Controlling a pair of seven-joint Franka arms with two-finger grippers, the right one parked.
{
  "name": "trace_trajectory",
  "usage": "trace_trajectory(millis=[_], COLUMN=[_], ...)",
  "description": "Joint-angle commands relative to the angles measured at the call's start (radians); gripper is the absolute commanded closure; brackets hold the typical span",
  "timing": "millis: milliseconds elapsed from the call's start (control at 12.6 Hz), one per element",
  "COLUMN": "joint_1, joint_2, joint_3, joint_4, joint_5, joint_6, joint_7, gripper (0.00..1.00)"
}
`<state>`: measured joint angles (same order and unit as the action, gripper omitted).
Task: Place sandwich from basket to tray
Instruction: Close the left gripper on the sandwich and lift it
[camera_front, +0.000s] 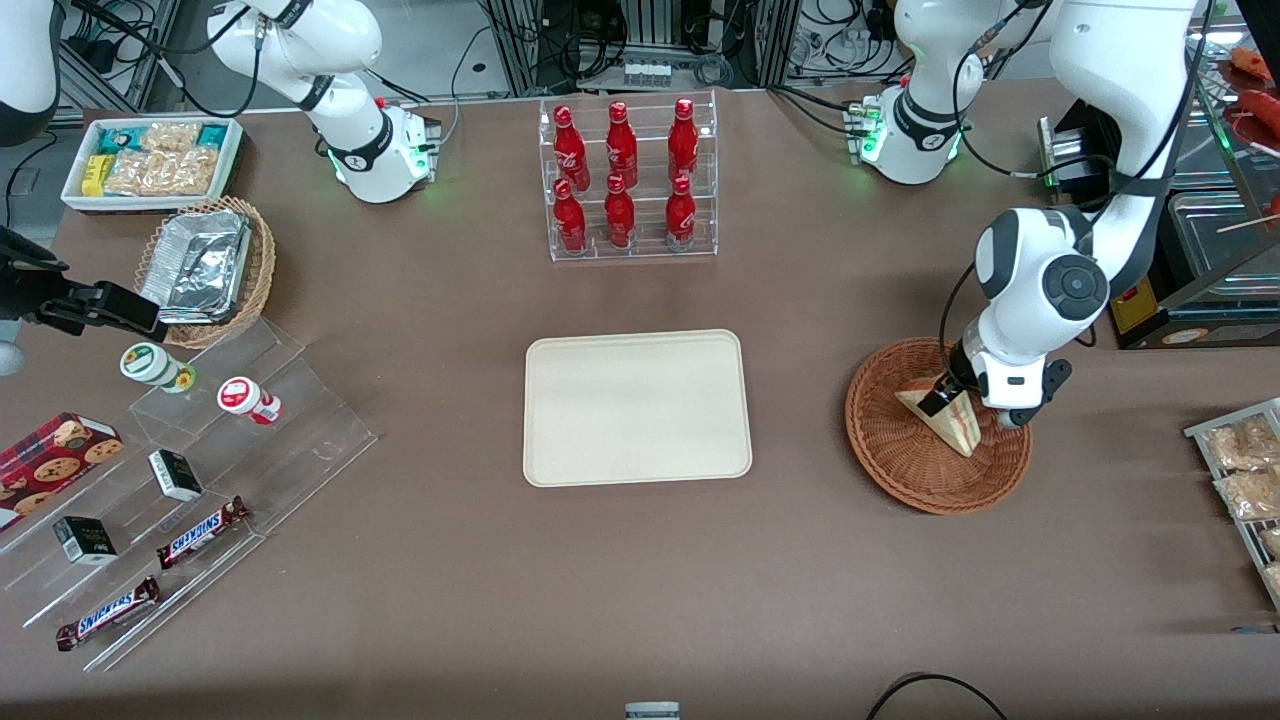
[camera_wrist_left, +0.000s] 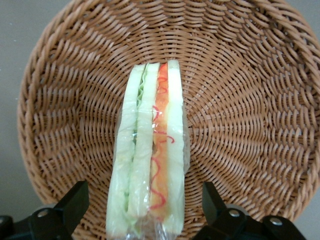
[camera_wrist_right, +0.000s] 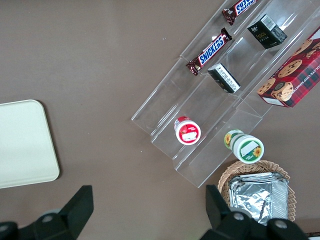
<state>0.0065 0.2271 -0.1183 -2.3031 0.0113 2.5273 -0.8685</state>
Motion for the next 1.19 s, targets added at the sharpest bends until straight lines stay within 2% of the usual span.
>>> trace_trajectory(millis=[0, 79, 159, 238, 397, 635, 952, 1111], joint_1=[0.001, 0.001, 0.001, 0.001, 0.001, -0.020, -0.149, -0.245], joint_2=[0.020, 0.017, 0.012, 0.005, -0.026, -0.057, -0.019, 0.021], joint_3=[0.000, 0.000, 0.000, 0.000, 0.000, -0.027, -0.052, -0.052], joint_4=[-0.015, -0.015, -0.015, -0.013, -0.004, 0.055, 0.262, 0.333], joint_5=[0.012, 0.012, 0.012, 0.012, 0.013, 0.058, 0.059, 0.058], joint_6=[0.050, 0.050, 0.047, 0.041, -0.011, -0.129, -0.398, -0.452], joint_7=[-0.040, -0.055, -0.058, -0.053, -0.046, -0.027, 0.043, 0.045], gripper=[0.11, 0.44, 0.84, 1.00, 1.00, 1.00, 1.00, 1.00])
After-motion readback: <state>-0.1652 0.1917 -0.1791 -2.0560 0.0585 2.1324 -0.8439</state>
